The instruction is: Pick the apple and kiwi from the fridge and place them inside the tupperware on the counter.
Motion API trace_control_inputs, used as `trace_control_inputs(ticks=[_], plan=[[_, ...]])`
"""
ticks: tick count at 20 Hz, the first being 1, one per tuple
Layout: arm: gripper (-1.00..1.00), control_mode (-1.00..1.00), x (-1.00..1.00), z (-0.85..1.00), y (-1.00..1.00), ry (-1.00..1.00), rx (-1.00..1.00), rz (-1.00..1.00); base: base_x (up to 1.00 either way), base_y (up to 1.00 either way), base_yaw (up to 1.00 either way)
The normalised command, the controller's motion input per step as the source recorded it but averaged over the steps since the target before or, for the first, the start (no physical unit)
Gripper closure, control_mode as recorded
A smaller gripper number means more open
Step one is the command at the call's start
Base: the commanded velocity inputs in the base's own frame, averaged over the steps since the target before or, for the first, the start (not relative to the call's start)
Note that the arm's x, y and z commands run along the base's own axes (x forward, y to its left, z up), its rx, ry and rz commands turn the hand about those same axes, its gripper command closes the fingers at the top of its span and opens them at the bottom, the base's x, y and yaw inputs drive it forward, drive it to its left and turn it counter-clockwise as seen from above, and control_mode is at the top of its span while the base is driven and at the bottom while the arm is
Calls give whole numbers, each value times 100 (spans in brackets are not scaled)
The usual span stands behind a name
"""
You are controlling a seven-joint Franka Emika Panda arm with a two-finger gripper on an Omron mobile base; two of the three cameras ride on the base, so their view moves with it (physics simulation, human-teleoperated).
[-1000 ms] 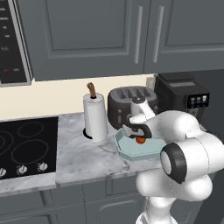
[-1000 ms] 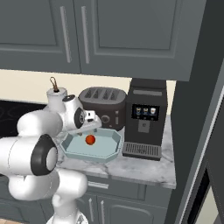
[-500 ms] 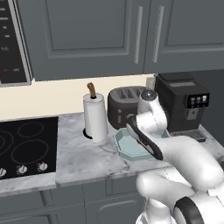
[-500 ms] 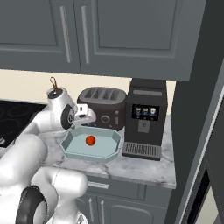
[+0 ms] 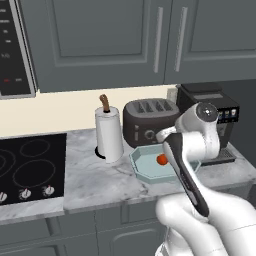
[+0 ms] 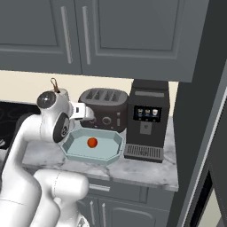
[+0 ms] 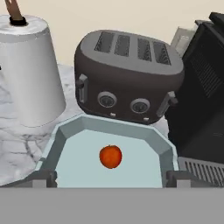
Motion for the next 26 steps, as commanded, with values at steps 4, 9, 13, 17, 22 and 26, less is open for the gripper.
trace_control_inputs(ticks=[4, 9, 13, 17, 22, 26], plan=[[-100, -100, -57, 80, -1, -9, 2, 0, 0, 0, 0], [-100, -100, -45, 77, 0, -3, 0, 0, 0, 0, 0], [-100, -100, -49, 77, -1, 0, 0, 0, 0, 0, 0], [-100, -100, -34, 71, -7, 0, 0, 0, 0, 0, 0], [-100, -100, -35, 39, -9, 1, 0, 0, 0, 0, 0], [-100, 100, -13, 0, -2, 0, 0, 0, -61, -6, 0]])
